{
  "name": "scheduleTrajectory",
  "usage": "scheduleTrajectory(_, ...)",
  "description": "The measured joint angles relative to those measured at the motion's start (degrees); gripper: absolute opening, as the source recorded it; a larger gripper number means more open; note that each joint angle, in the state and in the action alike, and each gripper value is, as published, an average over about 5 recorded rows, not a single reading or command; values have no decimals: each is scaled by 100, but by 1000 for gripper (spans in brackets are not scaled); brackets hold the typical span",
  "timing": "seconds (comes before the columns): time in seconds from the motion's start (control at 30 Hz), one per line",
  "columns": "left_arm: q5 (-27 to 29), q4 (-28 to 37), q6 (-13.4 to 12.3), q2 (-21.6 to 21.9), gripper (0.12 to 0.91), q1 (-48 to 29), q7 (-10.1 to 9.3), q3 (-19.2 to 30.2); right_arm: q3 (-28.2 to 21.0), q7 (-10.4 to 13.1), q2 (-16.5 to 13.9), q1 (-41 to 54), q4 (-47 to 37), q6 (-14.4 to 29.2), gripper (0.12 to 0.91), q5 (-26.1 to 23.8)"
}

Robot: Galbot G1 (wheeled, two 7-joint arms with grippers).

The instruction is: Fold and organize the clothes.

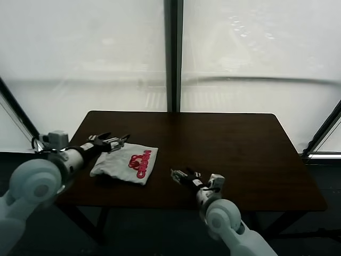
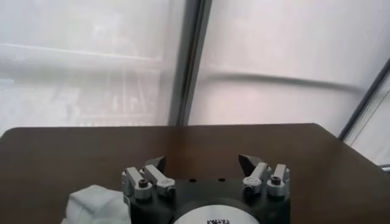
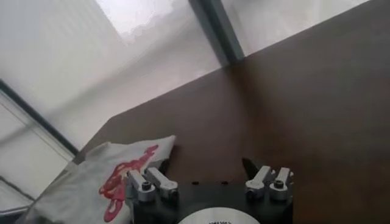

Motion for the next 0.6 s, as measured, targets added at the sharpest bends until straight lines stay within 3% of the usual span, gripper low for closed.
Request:
scheduleTrajectory(0.23,33,-126,-30,-22,907,269,7,-247,-75,-240,547,481,-708,-346,907,523)
scheduleTrajectory(0.6,28,-271,-30,-60,907,563,43,-594,-64,-472,1047,680,-1470,-352,907,630)
